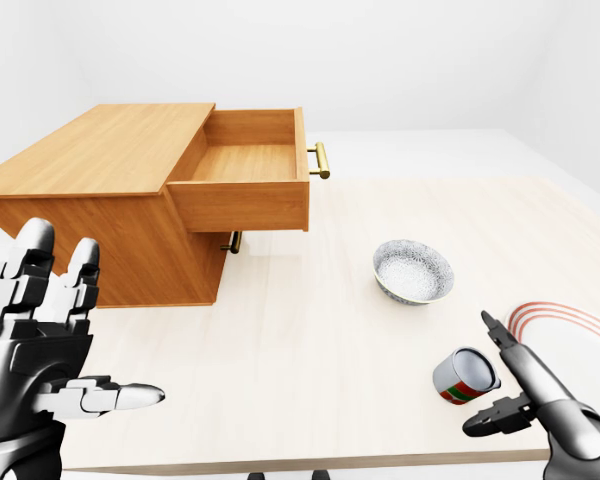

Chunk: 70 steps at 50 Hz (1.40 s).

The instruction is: Put the ketchup in the top drawer of the cabinet.

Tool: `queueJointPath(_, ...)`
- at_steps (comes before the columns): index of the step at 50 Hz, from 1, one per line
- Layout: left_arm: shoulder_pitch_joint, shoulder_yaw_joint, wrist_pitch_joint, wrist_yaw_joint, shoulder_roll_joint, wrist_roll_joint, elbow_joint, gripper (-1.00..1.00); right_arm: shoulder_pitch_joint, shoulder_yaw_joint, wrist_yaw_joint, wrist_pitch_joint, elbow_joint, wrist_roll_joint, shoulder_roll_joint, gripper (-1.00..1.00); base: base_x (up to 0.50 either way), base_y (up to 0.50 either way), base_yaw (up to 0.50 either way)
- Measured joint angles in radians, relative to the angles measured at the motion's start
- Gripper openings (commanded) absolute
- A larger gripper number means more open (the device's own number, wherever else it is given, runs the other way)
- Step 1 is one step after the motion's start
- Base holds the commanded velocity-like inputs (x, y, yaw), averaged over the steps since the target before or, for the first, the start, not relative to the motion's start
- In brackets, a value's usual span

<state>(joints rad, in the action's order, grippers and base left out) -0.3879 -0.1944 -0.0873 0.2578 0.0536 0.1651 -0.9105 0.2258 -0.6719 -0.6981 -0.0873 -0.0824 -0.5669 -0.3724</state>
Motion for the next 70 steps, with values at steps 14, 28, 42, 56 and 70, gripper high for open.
queueJointPath(14,-0.001,-0.004,0.000,0.002,0.000,0.004,0.006,1.00,-0.009,0.016,0.000,0.000,-0.011,-0.032,-0.003,1.00,0.00,0.00,0.00)
queueJointPath(28,-0.001,-0.008,0.000,0.005,0.002,0.007,0.008,1.00,-0.024,0.040,0.000,0.000,0.013,-0.051,-0.012,1.00,0.00,0.00,0.00)
queueJointPath(42,-0.002,-0.006,0.000,0.003,0.001,0.006,0.011,1.00,-0.027,0.059,0.000,0.000,0.061,-0.046,-0.022,0.40,0.00,0.00,0.00)
queueJointPath(56,-0.002,-0.006,0.000,0.002,0.001,0.006,0.012,1.00,-0.017,0.063,0.000,0.000,0.070,-0.035,-0.018,-1.00,0.00,0.00,0.00)
queueJointPath(70,-0.001,-0.011,0.000,0.003,0.003,0.009,0.012,1.00,-0.013,0.066,0.000,0.000,-0.015,-0.049,0.001,-1.00,0.00,0.00,0.00)
